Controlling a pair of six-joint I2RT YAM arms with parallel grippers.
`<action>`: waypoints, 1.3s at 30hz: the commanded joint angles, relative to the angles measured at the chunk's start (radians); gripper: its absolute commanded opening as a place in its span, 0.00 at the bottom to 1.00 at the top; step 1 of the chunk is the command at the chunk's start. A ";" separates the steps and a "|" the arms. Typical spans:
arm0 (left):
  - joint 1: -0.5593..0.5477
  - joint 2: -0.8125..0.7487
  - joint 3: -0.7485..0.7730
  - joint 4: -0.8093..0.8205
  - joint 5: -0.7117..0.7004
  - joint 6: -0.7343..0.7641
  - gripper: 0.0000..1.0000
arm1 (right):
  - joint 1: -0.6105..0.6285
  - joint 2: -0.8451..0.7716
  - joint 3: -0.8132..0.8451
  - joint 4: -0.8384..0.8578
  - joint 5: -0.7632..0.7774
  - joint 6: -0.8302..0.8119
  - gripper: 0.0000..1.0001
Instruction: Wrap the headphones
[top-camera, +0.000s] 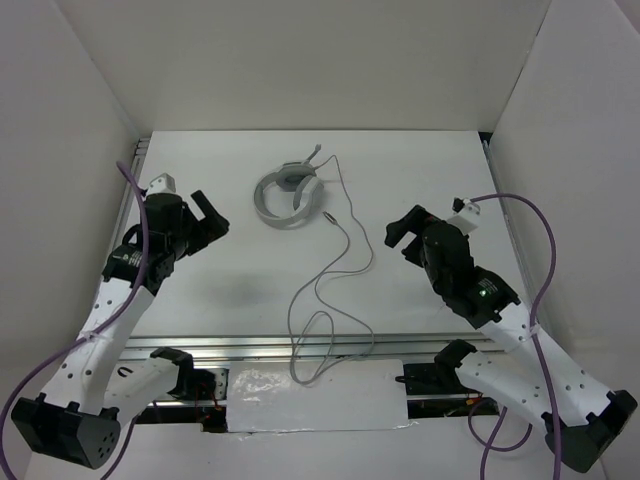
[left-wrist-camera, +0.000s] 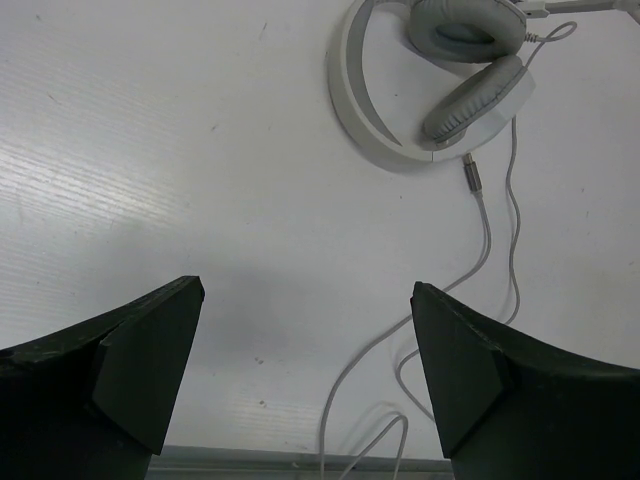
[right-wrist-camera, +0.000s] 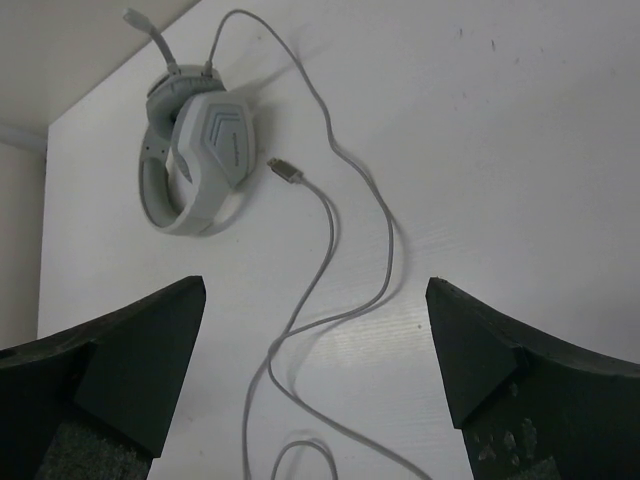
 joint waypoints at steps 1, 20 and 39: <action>0.003 0.028 -0.003 0.070 0.012 -0.025 0.99 | 0.006 0.028 0.001 -0.031 -0.034 0.010 1.00; -0.056 0.834 0.366 0.324 0.200 -0.019 0.93 | 0.008 0.093 -0.132 0.078 -0.182 0.087 1.00; -0.020 1.094 0.487 0.218 0.100 -0.101 0.76 | 0.062 0.254 -0.132 0.102 -0.246 0.102 1.00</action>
